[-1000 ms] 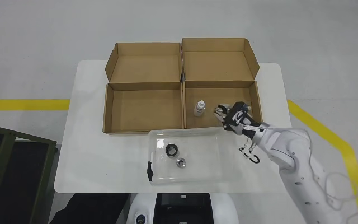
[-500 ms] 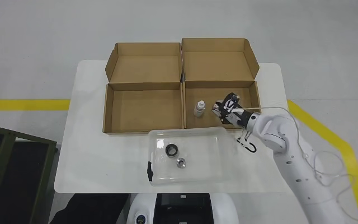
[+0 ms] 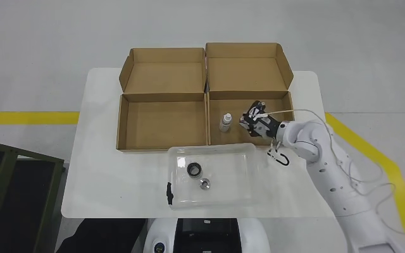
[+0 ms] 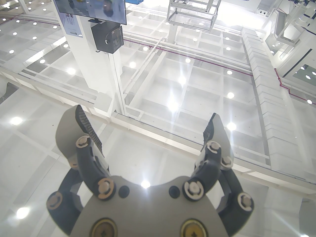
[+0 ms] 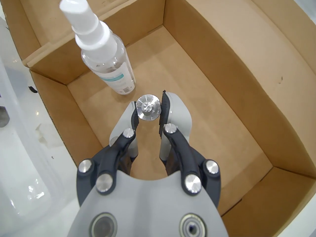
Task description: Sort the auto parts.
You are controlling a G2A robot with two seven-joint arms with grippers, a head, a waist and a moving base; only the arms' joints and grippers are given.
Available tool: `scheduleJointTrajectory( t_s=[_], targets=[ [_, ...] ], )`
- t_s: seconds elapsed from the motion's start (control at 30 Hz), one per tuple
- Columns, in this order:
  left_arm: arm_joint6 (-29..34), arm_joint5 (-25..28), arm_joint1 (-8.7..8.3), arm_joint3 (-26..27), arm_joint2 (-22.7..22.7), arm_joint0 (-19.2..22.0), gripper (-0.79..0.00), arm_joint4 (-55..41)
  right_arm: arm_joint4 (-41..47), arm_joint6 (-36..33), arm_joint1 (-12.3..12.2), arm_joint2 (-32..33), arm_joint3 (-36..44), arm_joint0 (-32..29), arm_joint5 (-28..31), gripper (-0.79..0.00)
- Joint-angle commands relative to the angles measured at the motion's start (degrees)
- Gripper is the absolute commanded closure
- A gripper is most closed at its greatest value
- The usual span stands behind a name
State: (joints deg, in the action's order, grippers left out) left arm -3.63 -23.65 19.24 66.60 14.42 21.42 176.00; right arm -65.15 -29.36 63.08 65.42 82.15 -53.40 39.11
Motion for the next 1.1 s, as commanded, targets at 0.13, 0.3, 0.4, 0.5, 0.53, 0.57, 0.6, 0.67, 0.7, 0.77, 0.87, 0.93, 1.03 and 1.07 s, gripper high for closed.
scheduleJointTrajectory(
  t_s=[0.13,0.3,0.4,0.5,0.53,0.57,0.6,0.67,0.7,0.77,0.87,0.93,1.03,1.07],
  targets=[
    [0.0,0.0,0.0,0.0,0.0,0.0,-0.785,0.0,0.2,-1.0,0.3,-1.5,-2.4,1.9,0.3,0.0],
    [0.0,0.0,0.0,0.0,0.0,0.0,-0.785,0.0,0.4,-1.4,0.6,-2.6,-4.2,3.4,0.6,-0.028],
    [0.0,0.0,0.0,0.0,0.0,0.0,-0.785,0.0,0.4,-1.7,0.7,-3.2,-4.8,3.9,1.0,-0.129],
    [0.0,0.0,0.0,0.0,0.0,0.0,-0.785,0.0,0.6,-1.8,0.8,-3.7,-5.4,4.2,1.0,-0.154],
    [0.0,0.0,0.0,0.0,0.0,0.0,-0.785,0.0,0.6,-1.8,0.8,-3.7,-5.7,4.3,1.1,-0.163],
    [0.0,0.0,0.0,0.0,0.0,0.0,-0.785,0.0,0.7,-1.7,0.8,-3.8,-5.9,4.4,1.1,-0.179],
    [0.0,0.0,0.0,0.0,0.0,0.0,-0.785,0.0,0.7,-1.7,0.8,-3.9,-6.1,4.5,1.2,-0.219],
    [0.0,0.0,0.0,0.0,0.0,0.0,-0.785,0.0,0.7,-1.7,0.8,-4.1,-6.3,4.7,1.2,-0.277],
    [0.0,0.0,0.0,0.0,0.0,0.0,-0.785,0.0,0.8,-1.7,0.8,-4.1,-6.4,4.7,1.2,-0.314],
    [0.0,0.0,0.0,0.0,0.0,0.0,-0.785,0.0,1.0,-1.6,0.8,-4.1,-6.3,4.7,1.2,-0.336],
    [0.0,0.0,0.0,0.0,0.0,0.0,-0.785,0.0,1.3,-0.9,0.6,-3.4,-5.0,4.4,1.4,-0.357],
    [0.0,0.0,0.0,0.0,0.0,0.0,-0.785,0.0,1.3,-0.6,0.4,-2.7,-3.2,3.9,1.5,-0.366],
    [0.0,0.0,0.0,0.0,0.0,0.0,-0.785,0.0,1.5,-0.7,0.0,-1.3,0.4,2.5,1.6,-0.379],
    [0.0,0.0,0.0,0.0,0.0,0.0,-0.785,0.0,1.7,-0.8,-0.2,-0.8,1.7,2.0,1.6,-0.379]
  ],
)
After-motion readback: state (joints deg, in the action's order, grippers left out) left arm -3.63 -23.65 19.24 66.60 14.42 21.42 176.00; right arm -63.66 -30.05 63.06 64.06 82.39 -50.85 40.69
